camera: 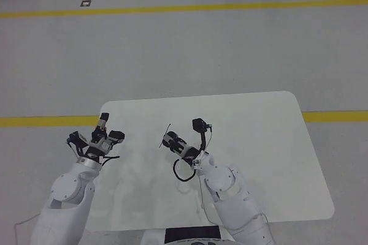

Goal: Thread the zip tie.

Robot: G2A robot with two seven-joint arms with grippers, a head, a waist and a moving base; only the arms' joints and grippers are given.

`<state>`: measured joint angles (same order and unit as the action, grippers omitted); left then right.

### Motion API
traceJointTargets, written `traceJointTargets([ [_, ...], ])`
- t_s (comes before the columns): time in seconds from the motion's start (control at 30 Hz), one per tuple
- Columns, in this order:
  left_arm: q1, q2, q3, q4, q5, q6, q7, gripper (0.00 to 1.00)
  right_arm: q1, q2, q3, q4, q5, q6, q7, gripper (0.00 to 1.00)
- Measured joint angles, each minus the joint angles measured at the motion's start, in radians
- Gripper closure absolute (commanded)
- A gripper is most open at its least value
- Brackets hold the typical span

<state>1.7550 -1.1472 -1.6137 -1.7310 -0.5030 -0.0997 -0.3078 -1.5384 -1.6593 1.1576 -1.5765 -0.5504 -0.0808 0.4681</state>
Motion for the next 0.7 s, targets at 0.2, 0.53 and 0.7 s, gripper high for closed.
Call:
traceJointTargets([
  [0.2,-0.003,0.0,0.002,0.0,0.006,0.0,0.003,0.0,0.0,0.0,0.0,-0.001,-0.001,-0.001,-0.002,1.0],
  [0.53,-0.041,0.001,0.065,0.134,0.041,-0.196,-0.22,0.0,-0.005,-0.007,-0.062,0.044,0.061,0.046,-0.201,1.0],
  [0.7,-0.044,0.002,0.068,0.141,0.023,-0.229,-0.265,0.0,-0.002,-0.008,-0.07,0.055,0.074,0.047,-0.206,1.0],
])
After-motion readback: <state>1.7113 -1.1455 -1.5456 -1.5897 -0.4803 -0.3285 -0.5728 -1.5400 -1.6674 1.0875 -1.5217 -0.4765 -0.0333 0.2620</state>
